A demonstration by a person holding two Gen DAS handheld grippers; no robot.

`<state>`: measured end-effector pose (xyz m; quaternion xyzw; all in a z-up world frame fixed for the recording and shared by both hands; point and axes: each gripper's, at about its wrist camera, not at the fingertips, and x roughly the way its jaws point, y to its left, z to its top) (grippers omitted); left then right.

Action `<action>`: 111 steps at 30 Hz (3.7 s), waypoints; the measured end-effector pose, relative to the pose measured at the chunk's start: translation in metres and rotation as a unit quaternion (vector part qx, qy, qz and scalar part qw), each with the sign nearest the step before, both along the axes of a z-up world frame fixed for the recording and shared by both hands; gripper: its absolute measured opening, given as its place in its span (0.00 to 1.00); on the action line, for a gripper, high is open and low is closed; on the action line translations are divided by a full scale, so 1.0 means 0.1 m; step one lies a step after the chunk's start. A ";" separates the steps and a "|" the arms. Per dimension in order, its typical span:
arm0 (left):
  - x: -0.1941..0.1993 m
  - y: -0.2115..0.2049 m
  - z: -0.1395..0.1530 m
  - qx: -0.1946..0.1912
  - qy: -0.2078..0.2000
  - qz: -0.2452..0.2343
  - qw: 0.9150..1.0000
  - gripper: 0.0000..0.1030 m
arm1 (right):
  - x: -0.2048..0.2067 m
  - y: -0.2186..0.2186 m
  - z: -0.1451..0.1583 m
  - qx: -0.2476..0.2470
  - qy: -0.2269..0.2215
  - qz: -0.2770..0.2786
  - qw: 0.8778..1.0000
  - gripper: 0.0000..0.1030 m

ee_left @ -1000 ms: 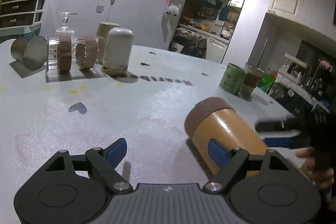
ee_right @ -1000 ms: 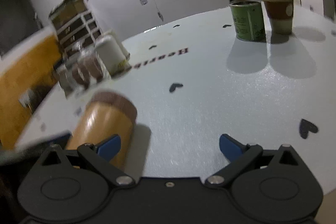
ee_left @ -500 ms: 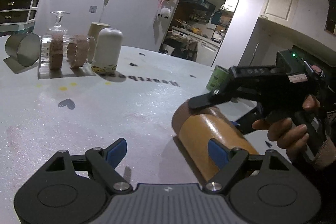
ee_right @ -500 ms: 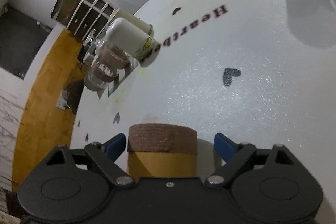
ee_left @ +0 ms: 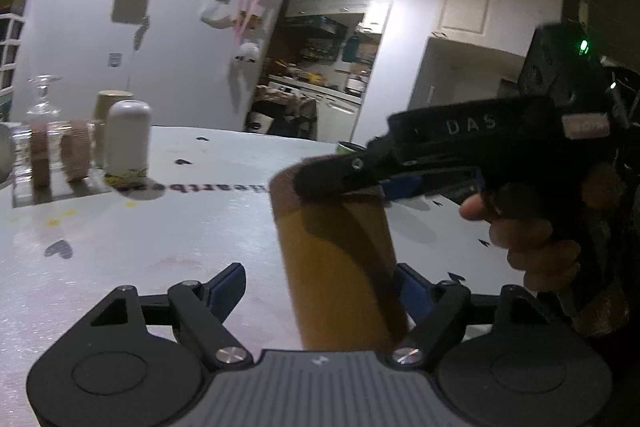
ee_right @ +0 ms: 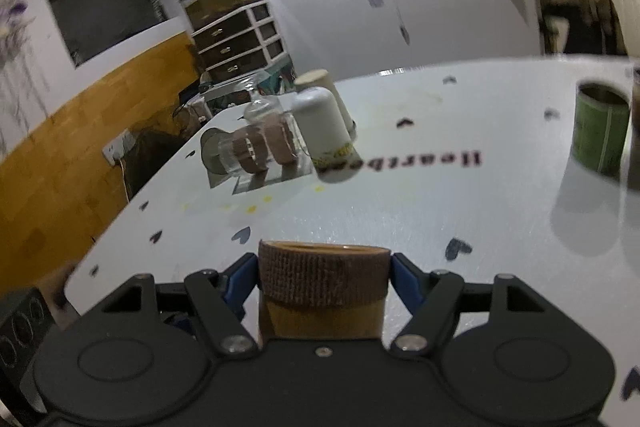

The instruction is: Flip cup upright

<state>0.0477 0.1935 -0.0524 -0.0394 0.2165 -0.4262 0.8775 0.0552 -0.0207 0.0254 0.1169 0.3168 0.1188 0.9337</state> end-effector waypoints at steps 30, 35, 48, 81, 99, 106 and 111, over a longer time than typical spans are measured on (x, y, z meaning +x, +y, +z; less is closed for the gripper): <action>0.15 -0.17 -0.21 0.052 -0.002 0.070 0.996 0.83 | 0.73 -0.51 0.12 -0.143 -0.108 -0.132 0.975 0.69; 0.15 -0.18 -0.23 0.057 -0.003 0.074 0.996 0.83 | 1.16 -0.80 0.13 -0.143 -0.116 -0.190 0.964 0.69; 0.16 -0.12 -0.25 0.056 -0.001 0.081 0.995 0.83 | 1.76 -1.12 -0.11 -0.142 -0.081 -0.272 0.948 0.69; 0.13 -0.44 0.25 0.063 -0.084 0.168 0.980 1.00 | -0.83 -0.74 -0.23 -0.122 -0.170 -0.253 0.945 1.00; -0.08 -0.46 0.18 0.082 -0.091 0.157 0.980 1.00 | -1.21 -0.52 -0.53 -0.146 -0.146 -0.251 0.946 1.00; -0.10 -0.47 0.19 0.082 -0.093 0.159 0.979 1.00 | -1.21 -0.53 -0.53 -0.147 -0.142 -0.255 0.945 1.00; -0.10 -0.46 0.19 0.082 -0.094 0.159 0.979 1.00 | -1.21 -0.54 -0.53 -0.148 -0.143 -0.258 0.944 1.00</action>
